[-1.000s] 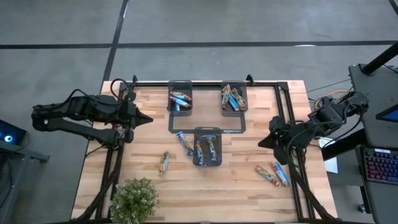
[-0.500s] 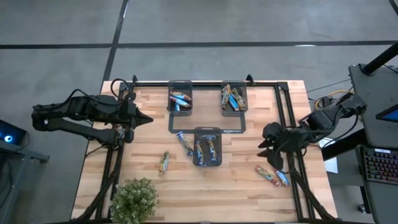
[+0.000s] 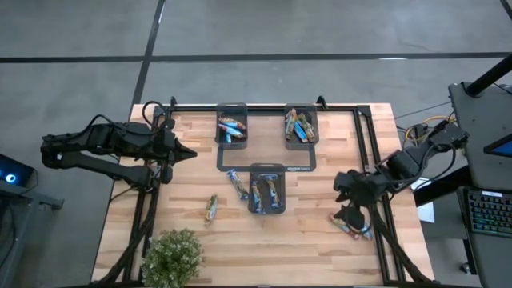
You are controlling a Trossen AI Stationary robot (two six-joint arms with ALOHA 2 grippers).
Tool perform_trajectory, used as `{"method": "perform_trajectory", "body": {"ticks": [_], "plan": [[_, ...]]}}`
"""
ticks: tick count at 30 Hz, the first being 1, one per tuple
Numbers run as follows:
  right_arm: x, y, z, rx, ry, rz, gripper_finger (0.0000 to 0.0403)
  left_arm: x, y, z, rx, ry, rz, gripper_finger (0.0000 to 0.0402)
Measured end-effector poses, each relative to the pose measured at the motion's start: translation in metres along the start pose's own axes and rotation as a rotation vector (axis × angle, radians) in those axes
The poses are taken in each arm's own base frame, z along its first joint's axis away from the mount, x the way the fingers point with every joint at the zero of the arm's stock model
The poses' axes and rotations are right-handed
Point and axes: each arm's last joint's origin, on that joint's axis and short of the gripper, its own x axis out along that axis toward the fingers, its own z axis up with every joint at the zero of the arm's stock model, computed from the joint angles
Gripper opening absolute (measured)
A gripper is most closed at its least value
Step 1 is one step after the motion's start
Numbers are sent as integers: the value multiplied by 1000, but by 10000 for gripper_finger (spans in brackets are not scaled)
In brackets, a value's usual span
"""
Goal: Pick and place Granola Bars by type
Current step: Put the red granola bar into the left black bin
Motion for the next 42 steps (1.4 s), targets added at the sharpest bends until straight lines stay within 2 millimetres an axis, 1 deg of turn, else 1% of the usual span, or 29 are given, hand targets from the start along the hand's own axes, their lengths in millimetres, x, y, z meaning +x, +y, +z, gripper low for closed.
{"method": "perform_trajectory", "body": {"ticks": [6, 14, 18, 24, 29, 36, 42], "plan": [[6, 3, -13, 12, 36, -7, 286, 0, 0, 0, 0, 0, 0, 0], [25, 1, -40, -12, 114, -48, 270, 0, 0, 0, 0, 0, 0, 0], [37, -5, -52, 11, 149, -95, 265, 0, 0, 0, 0, 0, 0, 0], [55, -18, -67, 126, 188, -175, 264, 0, 0, 0, 0, 0, 0, 0], [68, -26, -73, 194, 190, -206, 267, 0, 0, 0, 0, 0, 0, 0], [92, -38, -81, 226, 184, -185, 258, 0, 0, 0, 0, 0, 0, 0], [107, -50, -88, 250, 185, -204, 252, 0, 0, 0, 0, 0, 0, 0]]}}
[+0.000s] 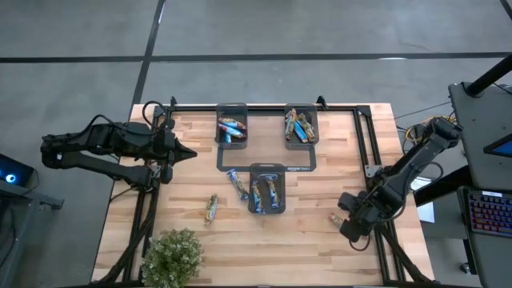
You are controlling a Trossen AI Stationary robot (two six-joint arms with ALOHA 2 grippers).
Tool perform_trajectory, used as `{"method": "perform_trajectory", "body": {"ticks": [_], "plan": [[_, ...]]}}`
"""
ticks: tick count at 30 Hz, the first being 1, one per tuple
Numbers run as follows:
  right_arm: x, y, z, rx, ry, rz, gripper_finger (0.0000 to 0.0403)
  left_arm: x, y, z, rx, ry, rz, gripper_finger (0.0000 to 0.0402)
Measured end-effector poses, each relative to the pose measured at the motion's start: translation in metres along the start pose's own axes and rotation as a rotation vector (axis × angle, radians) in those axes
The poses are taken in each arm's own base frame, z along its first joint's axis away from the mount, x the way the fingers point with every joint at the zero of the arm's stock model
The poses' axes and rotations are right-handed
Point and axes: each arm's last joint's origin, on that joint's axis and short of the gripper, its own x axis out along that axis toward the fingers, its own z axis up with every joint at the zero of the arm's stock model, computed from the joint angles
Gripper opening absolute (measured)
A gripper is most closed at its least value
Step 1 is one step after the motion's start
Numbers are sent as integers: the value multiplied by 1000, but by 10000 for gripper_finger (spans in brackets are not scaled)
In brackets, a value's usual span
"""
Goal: Pick and place Granola Bars by type
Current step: Put the red granola bar into the left black bin
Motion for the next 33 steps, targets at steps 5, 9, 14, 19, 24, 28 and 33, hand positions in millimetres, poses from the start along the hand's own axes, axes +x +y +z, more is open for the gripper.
{"method": "perform_trajectory", "body": {"ticks": [5, 9, 14, 19, 24, 28, 33], "plan": [[10, -4, 0, 1, -2, 17, 251, 0, 0, 0, 0, 0, 0, 0], [18, -7, -1, 1, -3, 28, 251, 0, 0, 0, 0, 0, 0, 0], [24, -12, -1, 0, -2, 18, 251, 0, 0, 0, 0, 0, 0, 0], [31, -19, -2, -2, -1, -3, 251, 0, 0, 0, 0, 0, 0, 0], [37, -21, -2, -8, -4, 32, 249, 0, 0, 0, 1, 0, 0, 0], [43, -25, -3, -8, -5, 37, 249, 0, 0, 0, 0, 0, 0, 0], [49, -29, -3, -8, -5, 39, 249, 0, 0, 0, 1, 0, 0, 0]]}}
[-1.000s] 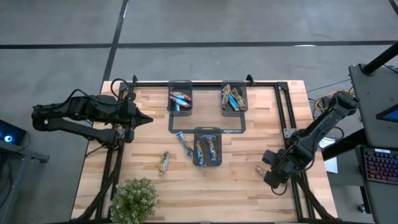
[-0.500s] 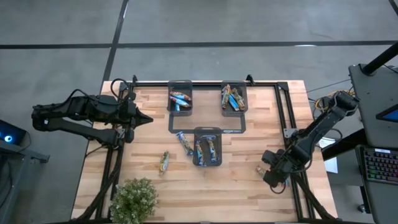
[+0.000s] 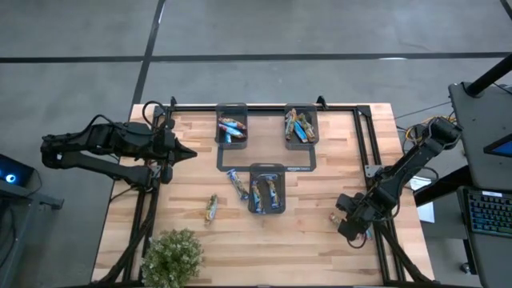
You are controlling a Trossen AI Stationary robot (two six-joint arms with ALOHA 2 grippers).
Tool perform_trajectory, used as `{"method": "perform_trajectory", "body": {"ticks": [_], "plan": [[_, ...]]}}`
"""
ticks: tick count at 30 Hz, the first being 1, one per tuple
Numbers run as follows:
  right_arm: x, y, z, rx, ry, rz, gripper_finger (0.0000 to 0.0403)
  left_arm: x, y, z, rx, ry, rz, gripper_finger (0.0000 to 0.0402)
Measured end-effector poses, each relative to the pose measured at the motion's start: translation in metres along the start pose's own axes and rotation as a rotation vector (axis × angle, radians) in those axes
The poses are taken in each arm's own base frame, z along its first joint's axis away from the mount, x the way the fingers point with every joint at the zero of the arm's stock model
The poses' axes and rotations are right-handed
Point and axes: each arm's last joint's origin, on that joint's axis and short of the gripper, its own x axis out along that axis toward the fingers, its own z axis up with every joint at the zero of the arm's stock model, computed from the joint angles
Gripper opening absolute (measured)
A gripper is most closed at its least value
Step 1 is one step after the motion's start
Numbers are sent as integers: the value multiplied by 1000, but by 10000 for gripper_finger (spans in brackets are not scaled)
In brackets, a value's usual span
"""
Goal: Pick and place Granola Bars by type
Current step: Put the red granola bar into the left black bin
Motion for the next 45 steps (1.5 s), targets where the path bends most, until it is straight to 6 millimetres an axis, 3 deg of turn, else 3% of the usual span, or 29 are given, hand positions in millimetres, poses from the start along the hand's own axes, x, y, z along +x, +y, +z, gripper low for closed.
{"method": "perform_trajectory", "body": {"ticks": [33, 45], "plan": [[13, -7, 0, -50, -10, 35, 242, 0, 0, 0, 0, -1, 19, 0], [22, 5, 1, -70, -13, 22, 242, 0, 0, 0, 0, 0, 19, 0]]}}
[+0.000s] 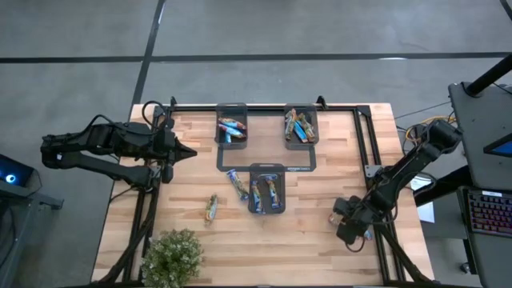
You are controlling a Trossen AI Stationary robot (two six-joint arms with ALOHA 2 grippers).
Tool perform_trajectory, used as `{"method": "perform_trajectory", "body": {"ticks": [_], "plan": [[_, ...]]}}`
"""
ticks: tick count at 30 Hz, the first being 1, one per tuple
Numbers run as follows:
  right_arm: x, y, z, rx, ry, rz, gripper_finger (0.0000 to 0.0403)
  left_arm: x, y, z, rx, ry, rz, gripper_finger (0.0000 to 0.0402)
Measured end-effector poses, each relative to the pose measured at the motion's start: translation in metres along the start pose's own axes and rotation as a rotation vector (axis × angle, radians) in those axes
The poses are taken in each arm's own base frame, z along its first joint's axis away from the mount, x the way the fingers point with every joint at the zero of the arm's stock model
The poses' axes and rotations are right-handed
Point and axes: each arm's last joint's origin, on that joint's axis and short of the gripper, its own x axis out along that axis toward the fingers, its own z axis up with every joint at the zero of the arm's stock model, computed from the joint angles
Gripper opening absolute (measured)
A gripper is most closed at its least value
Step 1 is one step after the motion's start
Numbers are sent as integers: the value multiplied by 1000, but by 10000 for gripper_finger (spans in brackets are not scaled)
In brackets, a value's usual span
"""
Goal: Pick and place Granola Bars by type
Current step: Put the red granola bar into the left black bin
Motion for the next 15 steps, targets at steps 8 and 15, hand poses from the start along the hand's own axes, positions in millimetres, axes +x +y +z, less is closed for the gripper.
{"method": "perform_trajectory", "body": {"ticks": [8, 15], "plan": [[3, 4, 1, 19, 2, -12, 242, 0, 0, 0, 0, 0, 0, 0], [3, 4, 1, 26, 2, -12, 242, 0, 0, 0, 0, 0, 0, 0]]}}
